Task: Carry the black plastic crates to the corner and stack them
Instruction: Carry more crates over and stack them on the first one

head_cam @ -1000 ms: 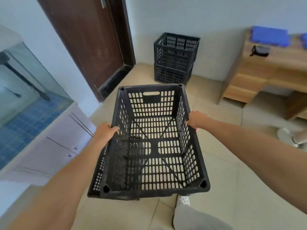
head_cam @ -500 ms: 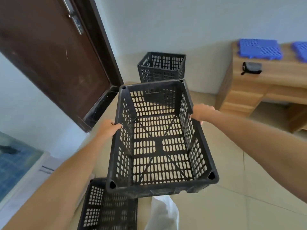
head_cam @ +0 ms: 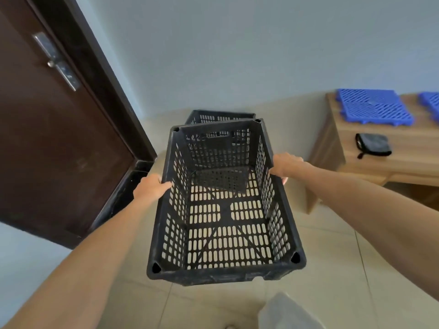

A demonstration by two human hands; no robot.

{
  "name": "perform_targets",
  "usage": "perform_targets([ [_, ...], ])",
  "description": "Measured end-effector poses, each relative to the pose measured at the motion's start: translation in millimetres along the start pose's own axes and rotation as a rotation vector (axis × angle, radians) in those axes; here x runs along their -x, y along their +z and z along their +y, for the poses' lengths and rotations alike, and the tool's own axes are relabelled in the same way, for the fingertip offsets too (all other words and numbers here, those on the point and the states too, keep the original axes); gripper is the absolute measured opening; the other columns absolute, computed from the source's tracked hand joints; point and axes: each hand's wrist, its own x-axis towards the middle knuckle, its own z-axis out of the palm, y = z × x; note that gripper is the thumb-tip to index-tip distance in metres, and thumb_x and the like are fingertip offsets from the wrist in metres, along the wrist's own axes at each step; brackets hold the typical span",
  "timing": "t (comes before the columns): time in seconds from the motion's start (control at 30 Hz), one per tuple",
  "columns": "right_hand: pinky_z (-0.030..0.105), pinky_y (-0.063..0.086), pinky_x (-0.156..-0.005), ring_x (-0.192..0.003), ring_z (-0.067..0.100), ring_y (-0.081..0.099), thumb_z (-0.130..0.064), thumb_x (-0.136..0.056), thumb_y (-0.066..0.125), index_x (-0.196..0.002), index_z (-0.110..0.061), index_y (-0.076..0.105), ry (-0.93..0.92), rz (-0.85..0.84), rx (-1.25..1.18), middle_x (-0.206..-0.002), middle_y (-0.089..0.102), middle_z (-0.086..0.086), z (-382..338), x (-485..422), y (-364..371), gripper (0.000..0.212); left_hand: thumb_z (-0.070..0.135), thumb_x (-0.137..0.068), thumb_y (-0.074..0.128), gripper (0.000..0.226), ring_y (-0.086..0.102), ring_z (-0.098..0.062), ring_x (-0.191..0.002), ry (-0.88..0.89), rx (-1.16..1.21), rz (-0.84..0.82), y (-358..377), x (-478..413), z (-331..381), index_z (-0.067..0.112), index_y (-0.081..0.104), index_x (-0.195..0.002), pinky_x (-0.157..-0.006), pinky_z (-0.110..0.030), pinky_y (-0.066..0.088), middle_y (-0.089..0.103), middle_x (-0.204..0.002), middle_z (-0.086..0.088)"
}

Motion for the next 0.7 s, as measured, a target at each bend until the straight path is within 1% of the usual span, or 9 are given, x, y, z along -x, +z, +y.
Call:
perform_targets([
  [0.07, 0.027, 0.041, -0.058, -0.062, 0.012, 0.059, -0.034, -0.096, 0.05, -0.097, -0.013, 0.058, -0.007, 0.001, -0.024, -0.073, 0.061, -0.004, 4.5, -44.7, -12.9, 0.023, 0.04, -0.089, 0.061, 0.035, 0.063, -0.027, -0.079, -0.018, 0.017, 0.023, 2.5, -43.1, 18.7, 0.012, 0.05, -0.072, -0.068, -0.036, 0.046, 0.064, -0.079, -0.009],
  [0.13, 0.032, 0.046, -0.066, -0.069, 0.016, 0.062, -0.034, -0.096, 0.05, -0.098, -0.012, 0.058, -0.018, 0.0, -0.024, -0.074, 0.061, -0.003, 9.9, -94.5, -24.1, 0.023, 0.042, -0.089, 0.061, 0.035, 0.062, -0.024, -0.075, -0.041, 0.021, 0.047, 8.2, -88.6, 37.0, 0.013, 0.053, -0.073, -0.063, -0.032, 0.043, 0.064, -0.077, -0.007],
  [0.27, 0.038, 0.055, -0.077, -0.075, 0.019, 0.066, -0.03, -0.096, 0.051, -0.095, -0.009, 0.059, -0.053, -0.015, -0.058, -0.076, 0.063, 0.0, 21.9, -194.8, -53.0, 0.022, 0.042, -0.088, 0.062, 0.038, 0.06, -0.024, -0.074, -0.087, 0.052, 0.06, 13.1, -177.0, 77.8, 0.016, 0.049, -0.064, -0.065, -0.032, 0.041, 0.059, -0.07, -0.004],
  [0.33, 0.034, 0.056, -0.072, -0.069, 0.017, 0.065, -0.029, -0.096, 0.052, -0.089, -0.01, 0.058, -0.08, -0.049, -0.067, -0.072, 0.061, -0.002, 26.3, -239.6, -71.2, 0.02, 0.041, -0.088, 0.063, 0.041, 0.057, -0.024, -0.072, -0.104, 0.051, 0.045, 11.9, -214.3, 96.9, 0.015, 0.046, -0.063, -0.064, -0.032, 0.04, 0.055, -0.066, -0.003],
  [0.4, 0.028, 0.05, -0.06, -0.064, 0.014, 0.062, -0.028, -0.096, 0.054, -0.082, -0.011, 0.055, -0.102, -0.069, -0.059, -0.07, 0.059, -0.003, 26.3, -283.5, -91.1, 0.022, 0.04, -0.088, 0.063, 0.041, 0.054, -0.022, -0.07, -0.129, 0.063, 0.043, 9.5, -248.6, 113.7, 0.014, 0.045, -0.063, -0.064, -0.032, 0.038, 0.053, -0.066, -0.003],
  [0.47, 0.028, 0.047, -0.061, -0.067, 0.018, 0.061, -0.028, -0.096, 0.055, -0.088, -0.006, 0.058, -0.113, -0.058, -0.021, -0.076, 0.061, 0.002, 22.8, -324.4, -109.8, 0.023, 0.04, -0.087, 0.064, 0.037, 0.054, -0.022, -0.074, -0.156, 0.082, 0.039, 5.5, -282.5, 127.0, 0.014, 0.05, -0.065, -0.067, -0.033, 0.038, 0.056, -0.069, -0.003],
  [0.53, 0.03, 0.049, -0.061, -0.07, 0.021, 0.061, -0.029, -0.095, 0.056, -0.091, -0.003, 0.06, -0.13, -0.044, 0.027, -0.079, 0.062, 0.007, 16.0, -361.2, -126.8, 0.026, 0.04, -0.086, 0.065, 0.032, 0.057, -0.025, -0.081, -0.171, 0.07, 0.025, 0.3, -311.6, 136.5, 0.014, 0.057, -0.069, -0.071, -0.034, 0.039, 0.06, -0.075, -0.003],
  [0.63, 0.025, 0.037, -0.045, -0.056, 0.014, 0.053, -0.031, -0.094, 0.057, -0.072, -0.009, 0.05, -0.141, 0.004, 0.071, -0.068, 0.058, 0.003, 2.9, -416.5, -147.4, 0.031, 0.04, -0.086, 0.066, 0.028, 0.061, -0.025, -0.085, -0.196, 0.072, 0.024, -6.9, -353.9, 145.2, 0.016, 0.06, -0.071, -0.073, -0.035, 0.042, 0.063, -0.078, -0.003],
  [0.7, 0.024, 0.035, -0.043, -0.052, 0.013, 0.052, -0.03, -0.094, 0.057, -0.067, -0.011, 0.046, -0.154, 0.01, 0.084, -0.062, 0.055, 0.002, -9.3, -450.8, -158.2, 0.034, 0.038, -0.085, 0.067, 0.029, 0.061, -0.026, -0.083, -0.215, 0.085, 0.011, -11.5, -381.5, 146.4, 0.016, 0.058, -0.068, -0.072, -0.035, 0.042, 0.062, -0.075, -0.004],
])
